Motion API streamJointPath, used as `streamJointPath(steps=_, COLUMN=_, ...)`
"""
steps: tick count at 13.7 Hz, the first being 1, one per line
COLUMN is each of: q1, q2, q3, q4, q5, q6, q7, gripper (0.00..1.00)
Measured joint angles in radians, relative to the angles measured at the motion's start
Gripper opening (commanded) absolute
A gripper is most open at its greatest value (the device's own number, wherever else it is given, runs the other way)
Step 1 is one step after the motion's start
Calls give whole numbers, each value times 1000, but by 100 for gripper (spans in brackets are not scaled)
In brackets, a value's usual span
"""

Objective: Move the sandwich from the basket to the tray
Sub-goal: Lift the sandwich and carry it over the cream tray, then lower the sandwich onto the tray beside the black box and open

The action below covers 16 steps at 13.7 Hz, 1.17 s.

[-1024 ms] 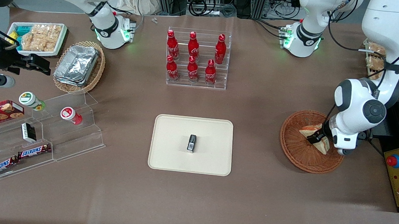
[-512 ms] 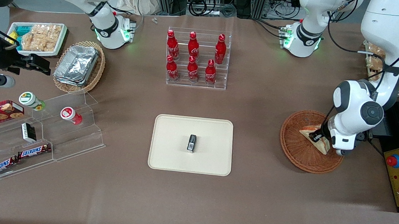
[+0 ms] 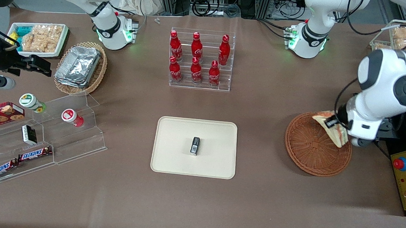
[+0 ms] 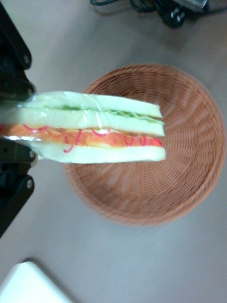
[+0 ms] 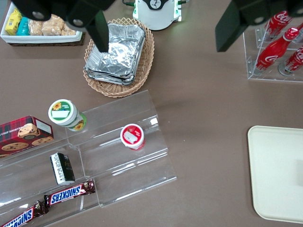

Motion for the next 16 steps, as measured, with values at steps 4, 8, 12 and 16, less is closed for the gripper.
streamJointPath(steps=4, q1=-15, q2=49, q3=-226, q4=52, q5=-6, q6=76, q7=10, gripper=0)
streamJointPath(steps=8, q1=-63, q2=205, q3=-322, q4=125, q5=-10, q6=247, q7=1, gripper=0)
streamJointPath(steps=12, q1=-192, q2=383, q3=-328, q4=225, q5=134, q6=280, q7=-37, gripper=0)
streamJointPath(steps=16, q1=-221, q2=586, q3=-327, q4=323, q5=277, q6=371, q7=-43, gripper=0)
